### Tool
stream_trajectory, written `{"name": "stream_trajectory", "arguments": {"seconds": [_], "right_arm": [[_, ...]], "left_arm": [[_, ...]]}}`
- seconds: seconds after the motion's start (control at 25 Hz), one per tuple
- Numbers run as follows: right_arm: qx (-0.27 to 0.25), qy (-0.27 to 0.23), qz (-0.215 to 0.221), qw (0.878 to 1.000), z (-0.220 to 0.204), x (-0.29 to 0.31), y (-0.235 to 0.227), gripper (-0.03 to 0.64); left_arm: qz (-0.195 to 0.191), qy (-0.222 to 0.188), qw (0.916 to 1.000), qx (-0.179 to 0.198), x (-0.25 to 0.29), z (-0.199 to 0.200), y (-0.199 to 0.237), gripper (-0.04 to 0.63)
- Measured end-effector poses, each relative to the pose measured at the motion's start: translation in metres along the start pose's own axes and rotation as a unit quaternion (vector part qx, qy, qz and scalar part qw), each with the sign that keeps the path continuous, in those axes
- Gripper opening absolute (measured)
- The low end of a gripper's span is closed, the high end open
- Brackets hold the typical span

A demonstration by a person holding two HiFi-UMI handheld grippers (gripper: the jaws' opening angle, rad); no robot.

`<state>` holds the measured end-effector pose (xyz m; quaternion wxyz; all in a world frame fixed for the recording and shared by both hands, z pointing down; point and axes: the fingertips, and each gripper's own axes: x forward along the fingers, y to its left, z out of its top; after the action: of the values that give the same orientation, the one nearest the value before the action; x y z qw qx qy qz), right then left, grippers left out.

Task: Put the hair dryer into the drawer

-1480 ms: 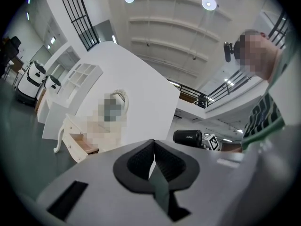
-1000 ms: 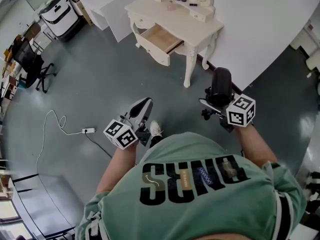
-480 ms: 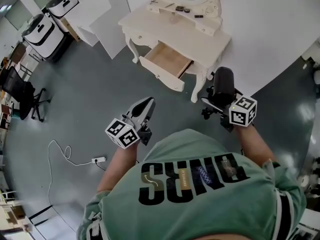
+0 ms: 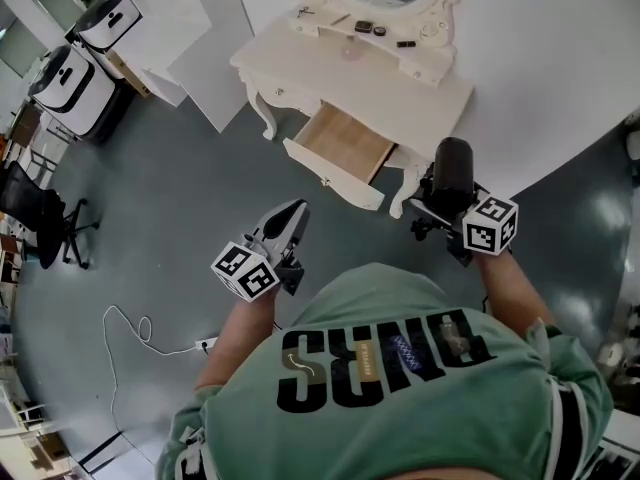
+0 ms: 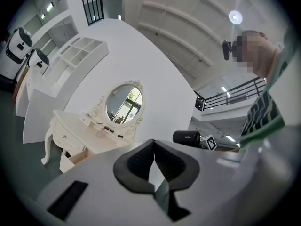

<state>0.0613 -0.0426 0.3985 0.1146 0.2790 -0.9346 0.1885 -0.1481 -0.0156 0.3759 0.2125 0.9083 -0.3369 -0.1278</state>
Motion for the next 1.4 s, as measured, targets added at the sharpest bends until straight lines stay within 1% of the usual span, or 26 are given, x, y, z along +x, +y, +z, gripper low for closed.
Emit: {"name": "stream_trajectory", "arguments": {"seconds": [0.2,0.36,0.44,0.64,0.8,0.88,1.04,1.2,1.4], "right_arm": [[0.010,0.004,0.016,1.000,0.009,0.019,-0.048,0.218],[0.005,0.000,0.042,0.999,0.024,0.033,-0.100,0.218],[-0.004,0.003,0.059,0.998,0.034,0.040,-0.127,0.218],[-0.011,0.035,0.108,0.994,0.054,0.055,-0.185,0.218],[-0.009,0.063,0.123,0.990,0.056,0.072,-0.223,0.218],[-0.004,0.077,0.123,0.989,0.052,0.081,-0.234,0.218],[-0.003,0.100,0.109,0.989,0.048,0.099,-0.242,0.218],[-0.008,0.122,0.095,0.988,0.042,0.120,-0.238,0.218],[-0.010,0.152,0.090,0.984,0.033,0.157,-0.225,0.218]], "left_arm": [[0.014,0.006,0.9999,-0.003,0.041,0.004,0.025,0.012],[0.038,0.007,0.9992,0.010,0.084,0.003,0.048,0.012],[0.053,-0.001,0.9985,0.015,0.109,0.005,0.058,0.012],[0.093,-0.027,0.9953,0.007,0.168,0.019,0.075,0.012],[0.108,-0.029,0.9937,0.009,0.207,0.027,0.090,0.012],[0.112,-0.022,0.9934,0.015,0.214,0.027,0.098,0.012],[0.116,-0.014,0.9930,0.015,0.214,0.030,0.123,0.012],[0.102,-0.003,0.9947,0.016,0.211,0.029,0.147,0.012],[0.085,0.008,0.9961,0.024,0.203,0.029,0.181,0.012]]}}
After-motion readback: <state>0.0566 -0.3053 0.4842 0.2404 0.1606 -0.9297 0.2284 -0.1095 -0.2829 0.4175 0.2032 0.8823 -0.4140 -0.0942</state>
